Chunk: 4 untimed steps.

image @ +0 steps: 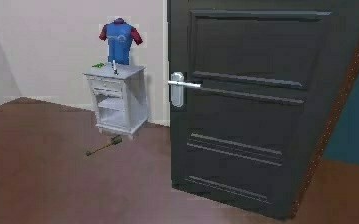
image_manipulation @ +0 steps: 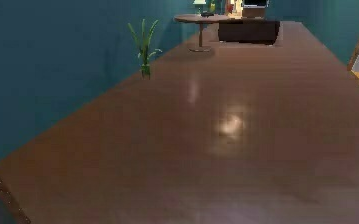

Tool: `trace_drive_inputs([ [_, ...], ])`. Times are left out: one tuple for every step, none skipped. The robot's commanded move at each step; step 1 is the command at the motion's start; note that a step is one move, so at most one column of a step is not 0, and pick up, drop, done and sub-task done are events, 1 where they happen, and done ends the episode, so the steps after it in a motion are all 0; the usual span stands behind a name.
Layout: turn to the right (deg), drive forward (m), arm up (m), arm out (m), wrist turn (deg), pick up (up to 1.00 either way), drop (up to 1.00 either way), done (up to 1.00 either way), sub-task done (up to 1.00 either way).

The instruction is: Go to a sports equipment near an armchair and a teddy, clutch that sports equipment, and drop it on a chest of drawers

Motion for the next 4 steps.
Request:
trace_drive_inputs([
  [42.0,0.0,0.0,0.0,0.0,0.0,0.0,0.0,0.0],
  [0.0,0.05,0.0,0.0,0.0,0.0,0.0,0.0,0.0],
  [-45.0,0.0,0.0,0.0,0.0,0.0,0.0,0.0,0.0],
  [-9.0,0.0,0.0,0.0,0.0,0.0,0.0,0.0,0.0],
])
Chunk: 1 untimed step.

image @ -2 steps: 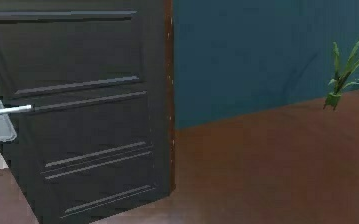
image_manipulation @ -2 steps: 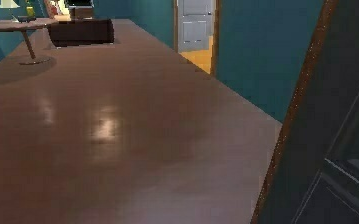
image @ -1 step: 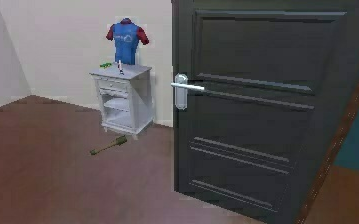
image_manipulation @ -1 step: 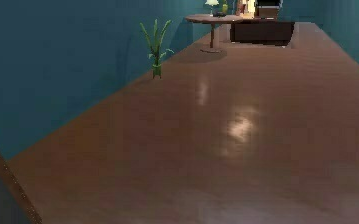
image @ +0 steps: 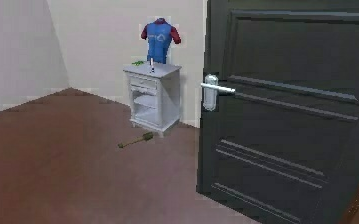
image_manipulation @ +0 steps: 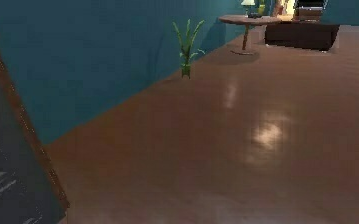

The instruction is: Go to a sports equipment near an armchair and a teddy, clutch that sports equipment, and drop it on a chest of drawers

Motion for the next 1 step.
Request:
trace_drive_inputs([
  [0.0,0.3,0.0,0.0,0.0,0.0,0.0,0.0,0.0],
])
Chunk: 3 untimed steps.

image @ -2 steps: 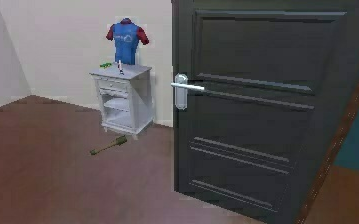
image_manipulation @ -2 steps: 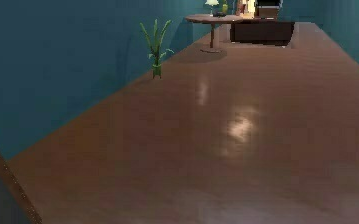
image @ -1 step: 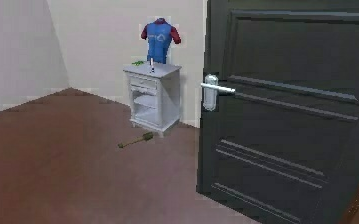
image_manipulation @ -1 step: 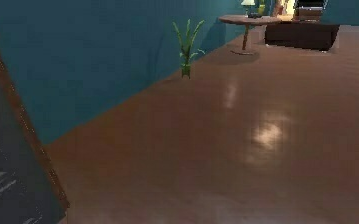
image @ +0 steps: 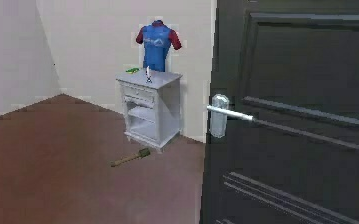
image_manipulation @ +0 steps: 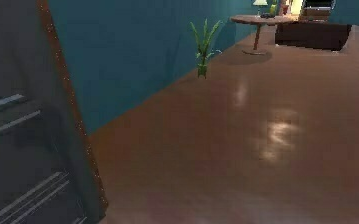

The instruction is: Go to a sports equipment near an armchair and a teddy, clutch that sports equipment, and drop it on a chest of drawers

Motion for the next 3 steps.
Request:
trace_drive_inputs([
  [-45.0,0.0,0.0,0.0,0.0,0.0,0.0,0.0,0.0],
  [-42.0,0.0,0.0,0.0,0.0,0.0,0.0,0.0,0.0],
  [0.0,1.0,0.0,0.0,0.0,0.0,0.0,0.0,0.0],
])
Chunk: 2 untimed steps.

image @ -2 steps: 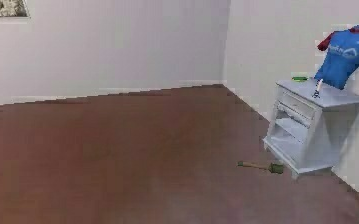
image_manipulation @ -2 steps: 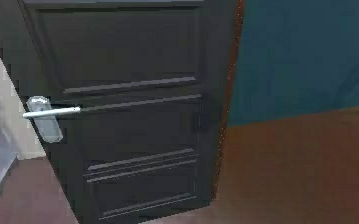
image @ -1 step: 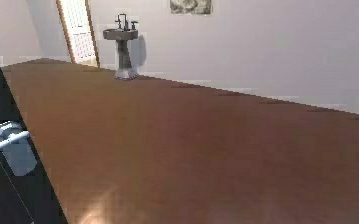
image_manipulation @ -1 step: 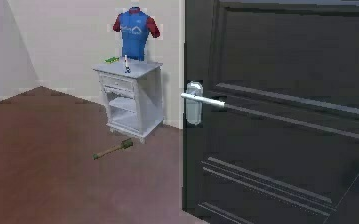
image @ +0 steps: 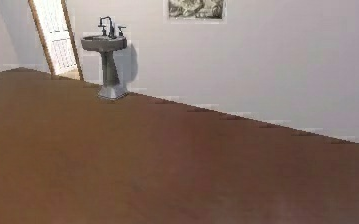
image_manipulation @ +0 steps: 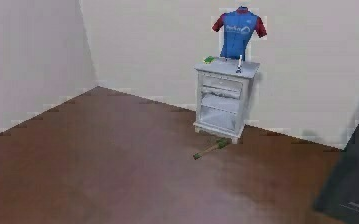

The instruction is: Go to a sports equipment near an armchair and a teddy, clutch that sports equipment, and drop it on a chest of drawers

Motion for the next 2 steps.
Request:
trace_drive_inputs([
  [-12.0,0.0,0.0,0.0,0.0,0.0,0.0,0.0,0.0],
  [0.0,0.05,0.0,0.0,0.0,0.0,0.0,0.0,0.0],
])
